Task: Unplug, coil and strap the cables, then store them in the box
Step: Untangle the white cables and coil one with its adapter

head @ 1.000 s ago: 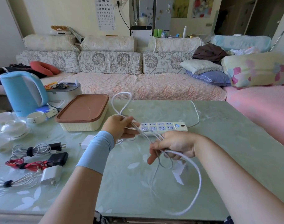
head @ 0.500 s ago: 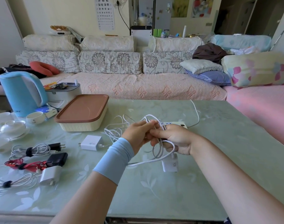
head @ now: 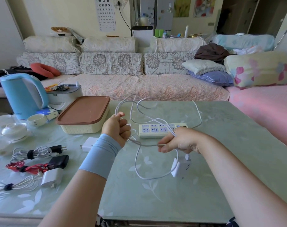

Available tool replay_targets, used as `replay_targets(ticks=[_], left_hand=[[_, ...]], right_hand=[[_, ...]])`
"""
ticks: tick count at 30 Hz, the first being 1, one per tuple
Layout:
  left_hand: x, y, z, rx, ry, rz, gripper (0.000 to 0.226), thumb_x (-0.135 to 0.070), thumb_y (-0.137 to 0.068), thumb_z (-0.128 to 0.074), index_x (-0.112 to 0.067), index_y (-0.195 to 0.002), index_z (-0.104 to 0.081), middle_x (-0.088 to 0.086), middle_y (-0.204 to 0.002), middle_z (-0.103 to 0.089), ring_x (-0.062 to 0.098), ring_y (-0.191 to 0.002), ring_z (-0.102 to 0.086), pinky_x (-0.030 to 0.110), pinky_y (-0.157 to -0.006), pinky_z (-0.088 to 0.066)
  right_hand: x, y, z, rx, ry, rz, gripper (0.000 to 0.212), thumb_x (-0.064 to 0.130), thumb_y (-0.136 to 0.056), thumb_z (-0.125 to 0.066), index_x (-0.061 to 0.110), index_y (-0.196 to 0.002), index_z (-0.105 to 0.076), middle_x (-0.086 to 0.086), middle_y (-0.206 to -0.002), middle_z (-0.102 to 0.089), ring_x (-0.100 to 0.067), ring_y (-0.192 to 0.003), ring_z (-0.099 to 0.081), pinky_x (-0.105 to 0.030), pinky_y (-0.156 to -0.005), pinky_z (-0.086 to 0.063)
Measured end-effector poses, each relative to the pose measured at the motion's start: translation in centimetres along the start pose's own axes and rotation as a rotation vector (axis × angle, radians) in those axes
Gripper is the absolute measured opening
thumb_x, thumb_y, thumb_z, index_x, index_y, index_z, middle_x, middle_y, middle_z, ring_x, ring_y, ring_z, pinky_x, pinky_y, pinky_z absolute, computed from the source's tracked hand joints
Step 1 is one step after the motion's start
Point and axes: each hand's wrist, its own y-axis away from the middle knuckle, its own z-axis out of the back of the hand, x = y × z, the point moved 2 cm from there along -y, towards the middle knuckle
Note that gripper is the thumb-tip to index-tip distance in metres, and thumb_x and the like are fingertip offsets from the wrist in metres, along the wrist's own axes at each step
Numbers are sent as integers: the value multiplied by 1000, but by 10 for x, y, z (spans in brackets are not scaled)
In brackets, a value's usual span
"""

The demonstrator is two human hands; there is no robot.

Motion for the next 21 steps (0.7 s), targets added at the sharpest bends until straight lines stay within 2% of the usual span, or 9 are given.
replay_targets(ticks=[1, 4, 6, 7, 9, 10, 12, 14, 21], left_hand=[[2, 3, -4, 38, -12, 29, 33, -19, -102, -30, -23, -72, -44, -8, -48, -20, 7, -32, -16, 12, -36, -9], [14, 8, -18, 166, 68, 136, 30, -17, -98, -34, -21, -70, -44, -8, -47, -18, 6, -34, -13, 15, -37, -5], [23, 11, -26, 194, 154, 161, 26, -15, -94, -36, -20, -70, -43, -8, -48, -17, 8, -37, -8, 17, -38, -3], [27, 12, -29, 186, 182, 151, 26, -14, -93, -36, -20, -69, -43, -8, -48, -16, 8, -39, -7, 17, -37, -2], [33, 15, -35, 158, 220, 105, 26, -13, -92, -37, -19, -67, -43, -8, -49, -16, 8, -37, -8, 16, -37, -3], [33, 16, -36, 150, 233, 79, 27, -13, -92, -37, -20, -67, -43, -8, -49, -16, 8, -35, -10, 16, -38, -3], [27, 15, -35, 135, 242, 31, 28, -14, -93, -36, -20, -66, -42, -8, -48, -16, 7, -33, -12, 15, -39, -4], [16, 12, -29, 105, 252, -12, 29, -14, -94, -34, -21, -66, -42, -8, -47, -17, 7, -32, -13, 14, -39, -5], [-12, 5, -5, -97, 243, -208, 30, -13, -94, -33, -23, -65, -39, -8, -47, -17, 8, -34, -11, 12, -39, -6]], right_hand=[[2, 2, -2, 1, -20, 12, 27, 24, -71, -85, 27, -96, -79, -2, -79, -65, -15, -54, -20, -22, -47, -14], [13, 7, -10, 58, -199, 143, 34, 15, -75, -83, 21, -108, -74, 2, -105, -76, -7, -50, -30, -22, -43, -14], [19, 8, -16, 73, -249, 237, 35, 20, -76, -83, 21, -109, -73, 2, -95, -74, -9, -56, -29, -22, -44, -12], [21, 8, -19, 94, -232, 284, 33, 24, -77, -83, 20, -108, -74, -2, -82, -65, -13, -58, -26, -24, -45, -12], [25, 8, -26, 151, -145, 333, 31, 33, -75, -81, 19, -102, -76, -12, -73, -41, -28, -61, -22, -32, -51, -12], [26, 8, -28, 169, -109, 316, 29, 33, -73, -81, 20, -98, -76, -12, -68, -37, -32, -61, -22, -36, -54, -13], [27, 11, -27, 241, -98, 246, 14, 22, -76, -78, 21, -89, -77, -3, -56, -46, -23, -53, -25, -34, -52, -14], [26, 17, -27, 331, -82, 200, 10, 11, -80, -74, 21, -81, -75, 5, -61, -63, -11, -49, -30, -25, -45, -18], [21, 18, -22, 342, 37, 144, 6, 16, -84, -72, 22, -85, -73, 4, -86, -75, -6, -57, -40, -21, -46, -23]])
